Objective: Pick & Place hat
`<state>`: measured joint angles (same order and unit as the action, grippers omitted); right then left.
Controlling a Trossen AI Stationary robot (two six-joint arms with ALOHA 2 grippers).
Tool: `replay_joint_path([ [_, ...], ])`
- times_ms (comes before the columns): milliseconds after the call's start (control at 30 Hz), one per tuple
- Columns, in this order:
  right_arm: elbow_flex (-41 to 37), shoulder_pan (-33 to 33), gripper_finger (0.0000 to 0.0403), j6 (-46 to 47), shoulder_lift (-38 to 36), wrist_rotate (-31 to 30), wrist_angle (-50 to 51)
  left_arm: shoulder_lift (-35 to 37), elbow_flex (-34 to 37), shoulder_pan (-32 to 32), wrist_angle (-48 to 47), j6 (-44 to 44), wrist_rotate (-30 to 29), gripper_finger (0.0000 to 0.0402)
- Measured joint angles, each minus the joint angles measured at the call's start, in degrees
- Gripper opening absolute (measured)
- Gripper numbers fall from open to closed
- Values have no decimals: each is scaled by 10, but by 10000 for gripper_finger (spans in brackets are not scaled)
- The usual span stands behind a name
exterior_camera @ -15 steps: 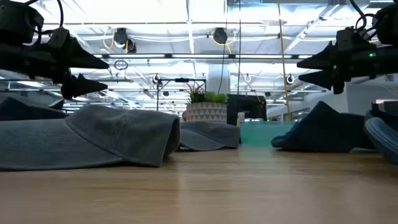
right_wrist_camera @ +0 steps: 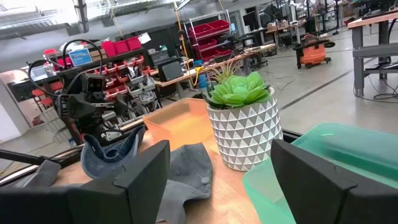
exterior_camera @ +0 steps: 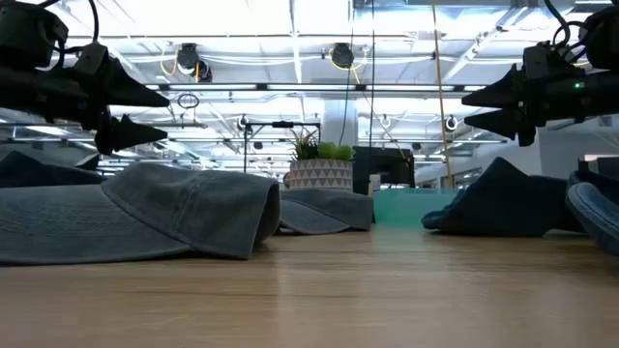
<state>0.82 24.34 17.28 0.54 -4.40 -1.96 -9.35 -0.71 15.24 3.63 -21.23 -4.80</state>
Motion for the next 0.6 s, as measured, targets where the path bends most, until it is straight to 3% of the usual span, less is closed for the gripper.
replay_joint_path([
  [600,0,0,270,0,0,-2,-52,0,0,0,0,0,0,399],
])
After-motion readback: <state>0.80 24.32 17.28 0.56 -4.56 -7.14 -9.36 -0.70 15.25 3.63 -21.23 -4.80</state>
